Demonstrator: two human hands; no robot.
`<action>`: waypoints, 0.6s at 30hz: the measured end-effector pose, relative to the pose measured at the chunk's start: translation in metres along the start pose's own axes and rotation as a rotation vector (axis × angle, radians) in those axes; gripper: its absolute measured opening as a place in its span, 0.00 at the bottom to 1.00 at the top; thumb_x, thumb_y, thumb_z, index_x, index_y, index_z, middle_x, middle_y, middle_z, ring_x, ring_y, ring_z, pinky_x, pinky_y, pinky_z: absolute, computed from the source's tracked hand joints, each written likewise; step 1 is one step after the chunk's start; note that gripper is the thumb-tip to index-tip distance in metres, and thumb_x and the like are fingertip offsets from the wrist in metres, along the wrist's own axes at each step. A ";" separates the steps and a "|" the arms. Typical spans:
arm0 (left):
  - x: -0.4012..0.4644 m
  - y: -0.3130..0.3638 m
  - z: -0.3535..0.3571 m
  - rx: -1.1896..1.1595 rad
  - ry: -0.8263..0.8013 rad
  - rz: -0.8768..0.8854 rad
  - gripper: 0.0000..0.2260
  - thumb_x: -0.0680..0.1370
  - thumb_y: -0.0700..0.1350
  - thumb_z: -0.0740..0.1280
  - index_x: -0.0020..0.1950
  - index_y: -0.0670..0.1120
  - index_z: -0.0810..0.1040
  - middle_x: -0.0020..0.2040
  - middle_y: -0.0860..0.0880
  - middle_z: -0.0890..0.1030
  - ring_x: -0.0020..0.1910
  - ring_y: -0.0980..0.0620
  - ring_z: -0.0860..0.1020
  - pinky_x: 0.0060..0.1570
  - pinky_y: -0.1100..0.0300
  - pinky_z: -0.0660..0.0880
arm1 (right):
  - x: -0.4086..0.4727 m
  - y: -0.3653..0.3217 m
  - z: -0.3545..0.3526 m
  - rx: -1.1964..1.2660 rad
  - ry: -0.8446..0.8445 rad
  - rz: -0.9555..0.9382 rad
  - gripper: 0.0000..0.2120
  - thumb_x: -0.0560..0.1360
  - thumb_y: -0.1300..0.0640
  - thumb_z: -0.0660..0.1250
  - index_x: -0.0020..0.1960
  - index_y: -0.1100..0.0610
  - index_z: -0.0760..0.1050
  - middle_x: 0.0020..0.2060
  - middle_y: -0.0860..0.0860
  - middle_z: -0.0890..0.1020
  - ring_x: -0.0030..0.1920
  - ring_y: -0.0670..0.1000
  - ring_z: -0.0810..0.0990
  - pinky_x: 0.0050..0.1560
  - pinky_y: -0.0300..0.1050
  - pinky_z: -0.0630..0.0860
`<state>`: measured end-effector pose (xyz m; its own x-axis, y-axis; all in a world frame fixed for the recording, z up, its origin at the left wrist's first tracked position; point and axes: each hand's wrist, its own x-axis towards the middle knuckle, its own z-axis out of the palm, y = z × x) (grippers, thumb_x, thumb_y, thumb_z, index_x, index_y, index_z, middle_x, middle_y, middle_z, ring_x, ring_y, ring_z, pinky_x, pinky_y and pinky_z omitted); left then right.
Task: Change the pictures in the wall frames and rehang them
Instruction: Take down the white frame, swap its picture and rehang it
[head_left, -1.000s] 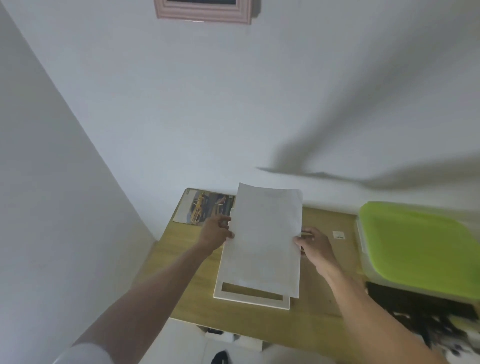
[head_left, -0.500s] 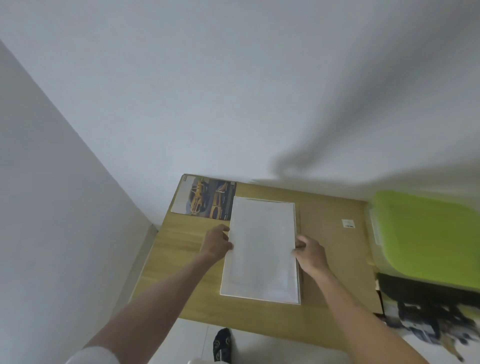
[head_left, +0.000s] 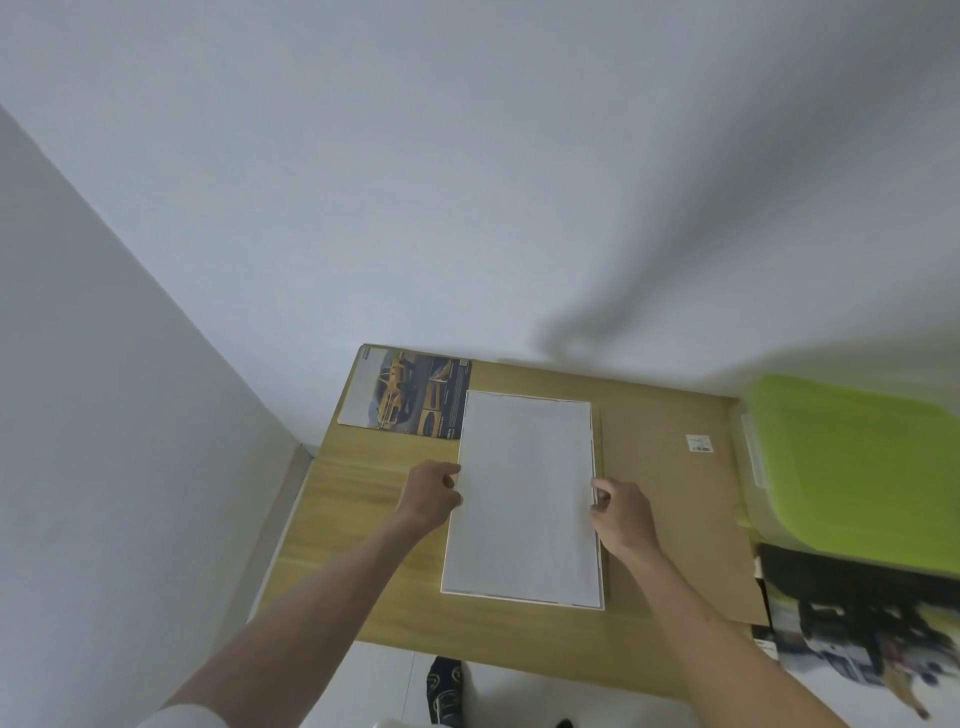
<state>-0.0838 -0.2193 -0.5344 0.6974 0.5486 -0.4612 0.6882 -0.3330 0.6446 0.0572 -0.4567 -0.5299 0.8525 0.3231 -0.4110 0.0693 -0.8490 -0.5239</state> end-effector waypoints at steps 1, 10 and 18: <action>0.000 -0.001 0.000 0.005 0.000 0.005 0.24 0.73 0.34 0.72 0.69 0.42 0.74 0.49 0.47 0.79 0.47 0.50 0.78 0.45 0.64 0.73 | -0.001 0.000 0.000 -0.028 -0.001 -0.004 0.10 0.72 0.70 0.62 0.50 0.63 0.78 0.40 0.54 0.74 0.39 0.53 0.71 0.37 0.41 0.65; -0.004 -0.002 0.003 0.129 -0.041 0.096 0.28 0.75 0.32 0.66 0.74 0.46 0.69 0.49 0.48 0.75 0.46 0.51 0.75 0.45 0.63 0.72 | -0.013 -0.001 -0.001 -0.240 -0.114 -0.102 0.24 0.80 0.58 0.61 0.75 0.49 0.66 0.63 0.54 0.71 0.58 0.53 0.77 0.54 0.43 0.73; 0.003 0.008 -0.007 0.421 0.045 0.287 0.25 0.77 0.48 0.68 0.73 0.45 0.69 0.63 0.46 0.72 0.58 0.46 0.75 0.55 0.53 0.76 | -0.001 -0.014 -0.007 -0.399 -0.024 -0.202 0.23 0.79 0.52 0.62 0.73 0.50 0.65 0.71 0.53 0.66 0.70 0.54 0.68 0.57 0.47 0.74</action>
<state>-0.0772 -0.2148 -0.5263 0.8672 0.4189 -0.2694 0.4976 -0.7503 0.4352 0.0586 -0.4484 -0.5172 0.7895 0.5043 -0.3499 0.4312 -0.8614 -0.2686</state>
